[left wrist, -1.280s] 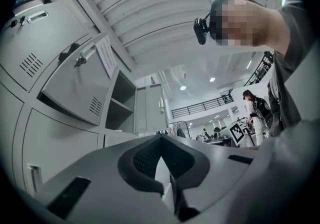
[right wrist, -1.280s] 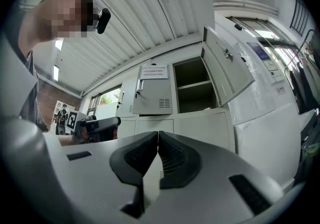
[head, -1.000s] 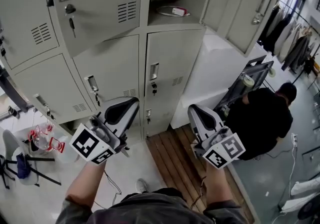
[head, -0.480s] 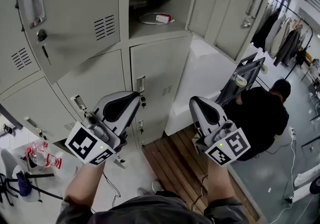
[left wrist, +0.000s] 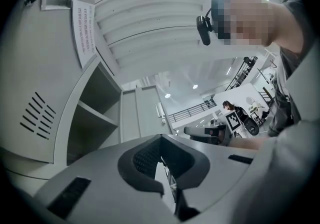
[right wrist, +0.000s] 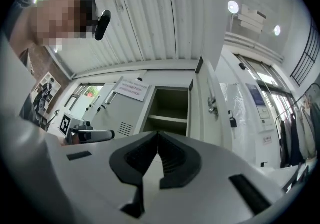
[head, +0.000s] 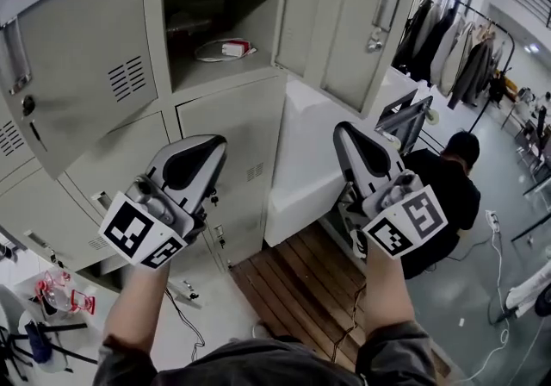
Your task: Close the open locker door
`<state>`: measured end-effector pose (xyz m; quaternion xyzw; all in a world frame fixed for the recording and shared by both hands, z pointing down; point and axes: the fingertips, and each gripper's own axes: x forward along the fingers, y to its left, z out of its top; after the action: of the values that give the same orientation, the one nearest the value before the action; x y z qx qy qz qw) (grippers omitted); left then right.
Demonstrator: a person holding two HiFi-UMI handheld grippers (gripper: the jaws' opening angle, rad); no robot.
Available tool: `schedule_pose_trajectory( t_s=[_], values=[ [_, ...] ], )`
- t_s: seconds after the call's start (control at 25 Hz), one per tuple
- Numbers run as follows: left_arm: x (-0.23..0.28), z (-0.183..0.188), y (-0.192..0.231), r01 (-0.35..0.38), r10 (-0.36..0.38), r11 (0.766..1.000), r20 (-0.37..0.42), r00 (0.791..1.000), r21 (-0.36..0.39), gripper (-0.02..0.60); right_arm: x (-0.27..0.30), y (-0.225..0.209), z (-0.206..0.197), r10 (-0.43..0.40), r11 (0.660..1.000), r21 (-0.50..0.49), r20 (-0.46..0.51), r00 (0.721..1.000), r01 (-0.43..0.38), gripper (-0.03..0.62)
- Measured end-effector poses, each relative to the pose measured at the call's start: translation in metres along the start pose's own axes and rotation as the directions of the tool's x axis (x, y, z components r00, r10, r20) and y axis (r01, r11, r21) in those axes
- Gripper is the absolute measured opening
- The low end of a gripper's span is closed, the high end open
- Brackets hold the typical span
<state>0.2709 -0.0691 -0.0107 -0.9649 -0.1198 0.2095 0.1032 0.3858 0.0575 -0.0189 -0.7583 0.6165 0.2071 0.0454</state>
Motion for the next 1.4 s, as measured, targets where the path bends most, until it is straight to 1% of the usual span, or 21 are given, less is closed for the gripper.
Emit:
schedule_pose_trajectory(
  t_s=[0.16, 0.4, 0.68, 1.04, 1.4],
  values=[
    [0.024, 0.009, 0.001, 0.016, -0.017, 1.000, 0.029, 0.999, 0.008, 0.013, 0.000, -0.032, 0.029, -0.040, 0.998, -0.047, 0.034, 0.999, 0.042, 0.023],
    [0.057, 0.017, -0.004, 0.048, -0.050, 0.998, 0.054, 0.997, 0.036, 0.013, -0.001, -0.075, 0.069, -0.086, 0.992, -0.079, 0.098, 0.992, 0.094, 0.023],
    [0.090, 0.020, -0.005, 0.076, -0.079, 0.996, 0.071, 0.994, 0.050, 0.013, 0.005, -0.111, 0.094, -0.115, 0.983, -0.128, 0.120, 0.986, 0.130, 0.025],
    [0.123, 0.030, -0.004, 0.086, -0.094, 0.993, 0.098, 0.991, 0.083, 0.014, 0.017, -0.137, 0.107, -0.100, 0.984, -0.136, 0.131, 0.986, 0.118, 0.025],
    [0.140, 0.026, -0.001, 0.087, -0.098, 0.990, 0.101, 0.990, 0.111, 0.014, 0.029, -0.155, 0.115, -0.032, 0.993, -0.111, 0.153, 0.988, 0.049, 0.026]
  ],
)
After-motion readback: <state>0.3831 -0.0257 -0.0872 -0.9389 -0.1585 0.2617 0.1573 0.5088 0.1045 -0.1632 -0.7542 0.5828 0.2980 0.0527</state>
